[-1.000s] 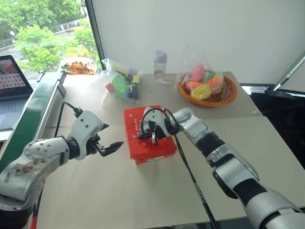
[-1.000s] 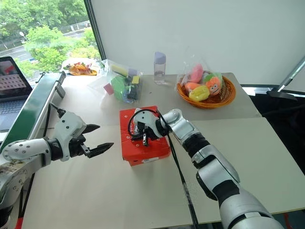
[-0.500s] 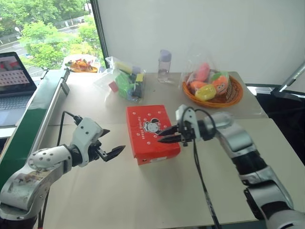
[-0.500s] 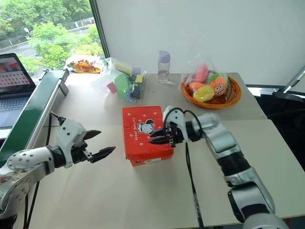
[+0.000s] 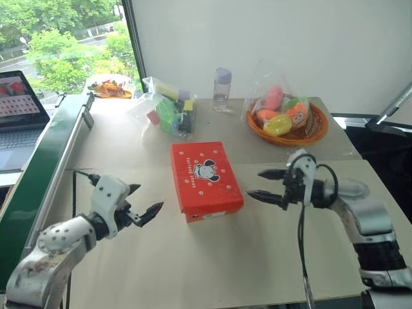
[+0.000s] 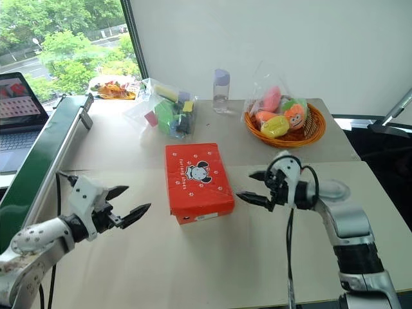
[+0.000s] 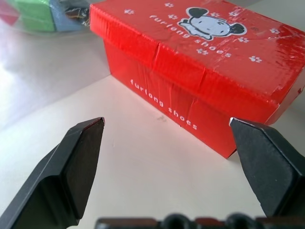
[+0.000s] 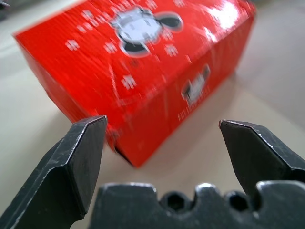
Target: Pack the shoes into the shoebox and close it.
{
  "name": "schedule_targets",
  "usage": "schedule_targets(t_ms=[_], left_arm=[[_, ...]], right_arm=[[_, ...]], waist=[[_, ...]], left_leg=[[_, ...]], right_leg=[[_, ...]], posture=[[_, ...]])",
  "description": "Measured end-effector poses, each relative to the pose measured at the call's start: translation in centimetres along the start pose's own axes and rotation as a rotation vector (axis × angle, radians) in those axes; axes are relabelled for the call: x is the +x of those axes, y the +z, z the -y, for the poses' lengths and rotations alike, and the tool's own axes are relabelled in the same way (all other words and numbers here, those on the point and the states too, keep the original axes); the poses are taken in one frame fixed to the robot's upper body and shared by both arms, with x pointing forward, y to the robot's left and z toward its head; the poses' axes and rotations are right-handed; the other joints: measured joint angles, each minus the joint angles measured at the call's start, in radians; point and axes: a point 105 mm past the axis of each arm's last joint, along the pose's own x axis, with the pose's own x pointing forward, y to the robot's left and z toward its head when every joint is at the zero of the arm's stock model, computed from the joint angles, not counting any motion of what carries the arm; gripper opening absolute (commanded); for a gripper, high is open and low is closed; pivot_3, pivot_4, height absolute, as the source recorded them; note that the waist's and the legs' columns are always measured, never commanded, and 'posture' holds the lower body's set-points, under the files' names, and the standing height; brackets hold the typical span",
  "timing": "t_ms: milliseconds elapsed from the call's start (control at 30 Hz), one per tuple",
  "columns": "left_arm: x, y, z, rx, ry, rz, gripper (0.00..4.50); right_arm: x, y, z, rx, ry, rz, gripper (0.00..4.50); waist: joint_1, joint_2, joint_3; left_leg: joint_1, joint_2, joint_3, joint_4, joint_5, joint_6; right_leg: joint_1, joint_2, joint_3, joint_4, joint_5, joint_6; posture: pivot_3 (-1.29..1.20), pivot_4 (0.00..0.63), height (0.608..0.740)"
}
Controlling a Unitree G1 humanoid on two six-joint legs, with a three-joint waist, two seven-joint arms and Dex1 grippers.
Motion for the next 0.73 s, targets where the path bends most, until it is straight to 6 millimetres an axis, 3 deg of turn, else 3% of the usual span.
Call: schedule_targets(t_ms=[133,267,400,467,733], left_arm=[[-0.7,0.0,-1.1,0.004,0.118,0.056,4.50],[-1.2,-2.4,-1.0,-0.038,0.182,0.024,4.50],[-1.3,-6.2,0.7,-0.084,0.205,-0.050,4.50],[-1.3,-6.7,0.6,-0.082,0.230,-0.044,4.50],[-0.9,-8.8,0.4,-0.055,0.325,-0.040,4.50]], right_arm=[[-0.5,-0.4,0.6,0.032,-0.060,0.033,4.44],[-0.6,-2.0,0.4,0.073,-0.078,0.035,4.44],[-0.2,-3.2,-0.3,0.104,-0.094,0.059,4.44],[-0.1,-3.4,-0.4,0.106,-0.102,0.067,4.44],[0.0,-5.4,-0.9,0.129,-0.168,0.088,4.44]], waist=[[-0.001,0.000,0.000],[0.000,0.000,0.000],[0.000,0.000,0.000],[0.000,0.000,0.000],[0.000,0.000,0.000]], left_leg=[[0.003,0.000,0.000,0.000,0.000,0.000],[0.003,0.000,0.000,0.000,0.000,0.000],[0.002,0.000,0.000,0.000,0.000,0.000],[0.002,0.000,0.000,0.000,-0.005,-0.008],[0.001,0.000,0.000,0.000,-0.005,-0.008]], right_leg=[[0.002,0.000,0.001,0.000,-0.002,0.001],[0.003,0.000,0.001,-0.001,-0.002,0.001],[0.002,0.000,0.002,-0.001,-0.002,0.002],[0.002,0.000,0.001,-0.001,-0.002,0.001],[0.001,0.000,0.001,-0.002,-0.002,0.002]], posture=[[0.00,0.150,0.740],[0.00,0.150,0.740],[0.00,0.150,0.740],[0.00,0.150,0.740],[0.00,0.150,0.740]])
